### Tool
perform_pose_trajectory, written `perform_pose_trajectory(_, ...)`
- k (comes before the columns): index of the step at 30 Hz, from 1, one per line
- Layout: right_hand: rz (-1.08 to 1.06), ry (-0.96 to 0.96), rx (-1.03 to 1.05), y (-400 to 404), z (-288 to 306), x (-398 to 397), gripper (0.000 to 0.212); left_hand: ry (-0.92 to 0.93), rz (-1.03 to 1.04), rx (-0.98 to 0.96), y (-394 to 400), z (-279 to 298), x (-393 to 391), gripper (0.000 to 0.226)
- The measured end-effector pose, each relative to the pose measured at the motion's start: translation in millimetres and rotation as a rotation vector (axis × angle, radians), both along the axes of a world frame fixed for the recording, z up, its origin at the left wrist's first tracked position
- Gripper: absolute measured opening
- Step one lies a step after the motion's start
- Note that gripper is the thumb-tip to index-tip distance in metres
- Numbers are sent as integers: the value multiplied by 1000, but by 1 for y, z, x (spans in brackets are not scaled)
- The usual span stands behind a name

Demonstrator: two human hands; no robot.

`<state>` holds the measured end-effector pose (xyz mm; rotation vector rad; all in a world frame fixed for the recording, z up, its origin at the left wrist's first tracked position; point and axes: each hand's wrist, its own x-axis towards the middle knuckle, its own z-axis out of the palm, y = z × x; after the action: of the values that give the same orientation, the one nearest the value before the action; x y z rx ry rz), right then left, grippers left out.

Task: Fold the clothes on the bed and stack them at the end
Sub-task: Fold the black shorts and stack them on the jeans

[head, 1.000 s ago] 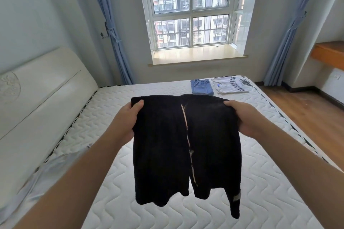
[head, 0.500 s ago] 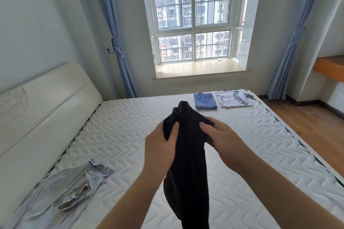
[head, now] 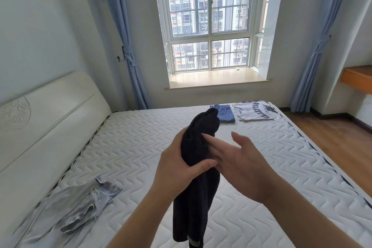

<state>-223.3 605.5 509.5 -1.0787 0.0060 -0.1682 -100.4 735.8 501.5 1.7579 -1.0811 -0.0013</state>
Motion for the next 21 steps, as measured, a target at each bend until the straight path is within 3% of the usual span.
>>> perform_pose_trajectory(2,19,15,-11,-4,0,1,66,-40,-8,14,-1,-1,5,73)
perform_pose_trajectory(5,-59,68,-140,-15,-1,0,60,-41,18,32,-1,1,12,59)
perform_pose_trajectory(8,-365,117,-428,-28,-8,-2,48,111,60,17,1,2,20,36)
perform_pose_trajectory(10,-635,194,-594,-35,-20,-3,26,227,67,-2,3,3,21,38)
perform_pose_trajectory(11,-693,241,-635,-38,-27,-4,27,292,58,-16,4,4,21,38)
perform_pose_trajectory(13,-586,279,-661,-38,-43,-4,57,434,21,-52,6,4,20,27)
perform_pose_trajectory(14,-483,270,-624,-37,-50,-4,62,483,-6,-58,6,3,20,25)
perform_pose_trajectory(16,-355,203,-523,-35,-59,-2,48,511,-72,-47,8,3,19,25)
perform_pose_trajectory(21,-562,116,-485,-33,-51,-3,26,362,-236,46,27,6,27,53)
